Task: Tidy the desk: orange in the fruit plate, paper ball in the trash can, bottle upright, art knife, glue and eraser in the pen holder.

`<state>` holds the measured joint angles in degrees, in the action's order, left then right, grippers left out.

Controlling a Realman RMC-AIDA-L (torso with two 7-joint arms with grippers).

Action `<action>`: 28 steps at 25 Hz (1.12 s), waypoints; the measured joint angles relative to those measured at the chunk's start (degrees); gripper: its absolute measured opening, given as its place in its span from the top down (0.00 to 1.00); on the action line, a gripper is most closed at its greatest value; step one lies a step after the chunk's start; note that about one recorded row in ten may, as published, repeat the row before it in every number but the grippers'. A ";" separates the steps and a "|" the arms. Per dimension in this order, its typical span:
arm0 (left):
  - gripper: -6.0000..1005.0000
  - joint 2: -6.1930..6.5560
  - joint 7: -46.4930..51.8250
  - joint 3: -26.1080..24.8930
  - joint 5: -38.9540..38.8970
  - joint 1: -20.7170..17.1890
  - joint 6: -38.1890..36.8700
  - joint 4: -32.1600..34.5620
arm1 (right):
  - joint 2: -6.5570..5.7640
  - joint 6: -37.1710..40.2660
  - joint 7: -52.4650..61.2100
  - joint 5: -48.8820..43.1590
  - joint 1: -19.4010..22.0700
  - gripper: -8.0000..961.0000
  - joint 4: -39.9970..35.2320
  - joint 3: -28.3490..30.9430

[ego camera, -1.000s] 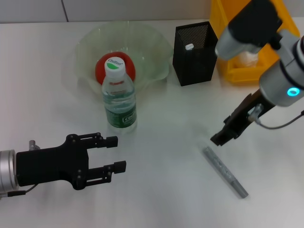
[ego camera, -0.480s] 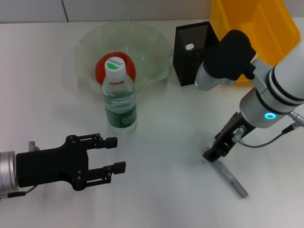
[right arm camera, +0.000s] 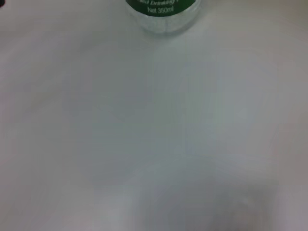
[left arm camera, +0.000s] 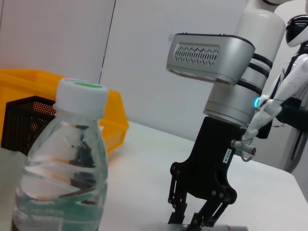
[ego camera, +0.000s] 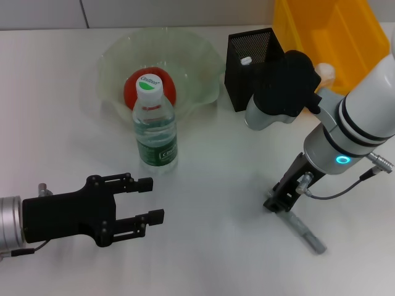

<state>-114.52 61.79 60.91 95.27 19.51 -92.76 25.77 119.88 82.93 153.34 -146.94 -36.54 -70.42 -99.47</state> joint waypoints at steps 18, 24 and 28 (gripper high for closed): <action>0.35 -0.08 0.00 0.00 0.00 0.00 0.59 -0.23 | -0.06 1.24 -7.89 6.97 4.81 0.84 -13.25 17.86; 0.35 -0.15 0.10 -0.15 -0.01 0.00 0.51 -0.27 | -0.56 -8.42 -25.86 30.07 8.75 0.85 -10.04 32.74; 0.35 -0.23 0.35 -0.09 0.00 0.00 0.44 0.01 | -0.63 -17.54 -43.45 49.16 8.17 0.85 4.66 35.96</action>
<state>-114.75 62.14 60.82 95.27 19.51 -92.32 25.77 119.26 65.39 109.89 -97.78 -28.37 -65.77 -63.51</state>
